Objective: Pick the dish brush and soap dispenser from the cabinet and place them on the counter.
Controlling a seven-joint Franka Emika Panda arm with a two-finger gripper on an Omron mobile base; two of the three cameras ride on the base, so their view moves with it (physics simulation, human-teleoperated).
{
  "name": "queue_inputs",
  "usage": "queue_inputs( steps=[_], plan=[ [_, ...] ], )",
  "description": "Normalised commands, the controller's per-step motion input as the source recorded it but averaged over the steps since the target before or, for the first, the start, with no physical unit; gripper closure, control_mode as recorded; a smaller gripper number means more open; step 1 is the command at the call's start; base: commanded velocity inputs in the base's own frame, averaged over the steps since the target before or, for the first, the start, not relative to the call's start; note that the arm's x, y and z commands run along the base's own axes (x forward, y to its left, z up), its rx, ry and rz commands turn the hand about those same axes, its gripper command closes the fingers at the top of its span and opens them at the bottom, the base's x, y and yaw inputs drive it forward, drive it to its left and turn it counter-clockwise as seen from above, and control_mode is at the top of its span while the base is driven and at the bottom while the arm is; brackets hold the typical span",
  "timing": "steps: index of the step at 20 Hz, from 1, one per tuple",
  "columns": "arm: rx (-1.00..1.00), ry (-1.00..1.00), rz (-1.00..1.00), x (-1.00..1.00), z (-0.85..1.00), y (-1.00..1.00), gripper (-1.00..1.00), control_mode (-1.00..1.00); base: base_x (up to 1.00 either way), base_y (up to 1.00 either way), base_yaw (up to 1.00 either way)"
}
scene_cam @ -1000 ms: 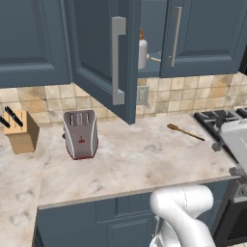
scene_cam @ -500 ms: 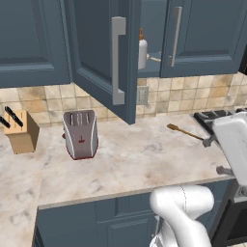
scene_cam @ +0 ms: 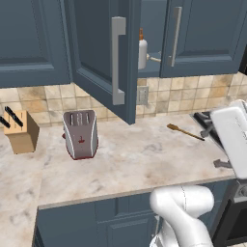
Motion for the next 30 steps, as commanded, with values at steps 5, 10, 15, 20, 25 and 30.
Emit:
queue_inputs(
  steps=[5,10,15,20,25,30],
  plan=[
    [0.1,0.01,0.0,0.1,0.1,0.13,-1.0,-1.0,0.0,0.0,0.0],
    [0.08,0.0,-0.03,0.27,0.05,0.16,-1.0,-1.0,0.0,0.0,0.0],
    [0.08,0.0,-0.02,0.32,0.17,0.13,-1.0,-1.0,0.0,0.0,0.0],
    [0.06,0.01,0.0,0.32,0.31,0.14,-1.0,-1.0,0.0,0.0,0.0],
    [0.07,0.05,0.0,0.21,0.38,0.11,-1.0,-1.0,0.0,0.0,0.0],
    [0.05,0.02,0.0,0.1,0.33,0.12,-1.0,-1.0,0.0,0.0,0.0]
  ],
)
